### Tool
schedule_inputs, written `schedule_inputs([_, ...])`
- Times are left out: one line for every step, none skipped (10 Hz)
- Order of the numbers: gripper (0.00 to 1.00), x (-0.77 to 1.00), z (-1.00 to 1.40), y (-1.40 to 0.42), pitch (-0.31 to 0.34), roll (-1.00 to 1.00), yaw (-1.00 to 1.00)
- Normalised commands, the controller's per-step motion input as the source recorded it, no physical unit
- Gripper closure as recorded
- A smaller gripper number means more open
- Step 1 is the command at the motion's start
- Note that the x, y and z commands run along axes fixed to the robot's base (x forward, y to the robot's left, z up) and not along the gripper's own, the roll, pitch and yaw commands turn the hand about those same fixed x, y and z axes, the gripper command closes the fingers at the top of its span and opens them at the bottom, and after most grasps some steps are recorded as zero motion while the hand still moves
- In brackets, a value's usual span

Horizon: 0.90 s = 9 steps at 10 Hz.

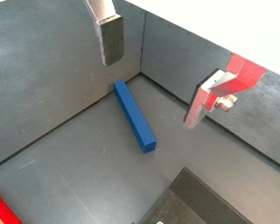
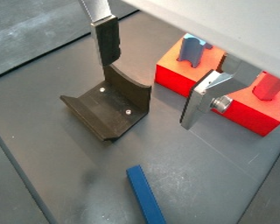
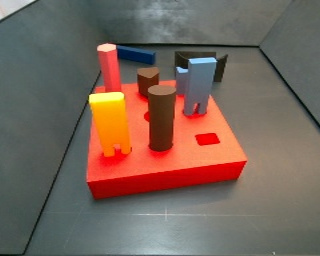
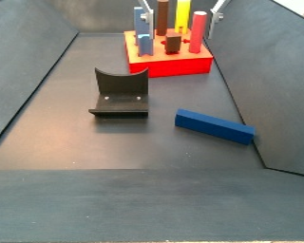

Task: Pick up the rectangle object. Move up. Place the rectangle object on the fixture. Regrasp the rectangle object. Move to above the board. Insert the rectangle object.
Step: Pick up the rectangle object.

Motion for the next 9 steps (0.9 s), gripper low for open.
schedule_inputs([0.0, -0.49, -0.19, 0.11, -0.174, 0.0, 0.03])
schedule_inputs([0.0, -0.13, -0.66, 0.32, 0.0, -0.24, 0.29])
schedule_inputs([0.0, 0.0, -0.71, 0.35, 0.0, -0.2, 0.47])
schedule_inputs([0.0, 0.0, -0.81, 0.44, 0.0, -0.14, 0.56])
schedule_inputs([0.0, -0.05, -0.82, 0.47, 0.0, -0.13, 0.46])
schedule_inputs([0.0, -0.05, -0.86, 0.49, 0.0, -0.12, 0.48])
schedule_inputs([0.0, -0.22, -0.86, 0.48, 0.0, -0.11, 0.48])
schedule_inputs([0.0, -0.43, -1.0, 0.05, 0.0, 0.0, 0.72])
schedule_inputs([0.0, -0.33, -1.0, -0.03, 0.01, 0.02, 0.78])
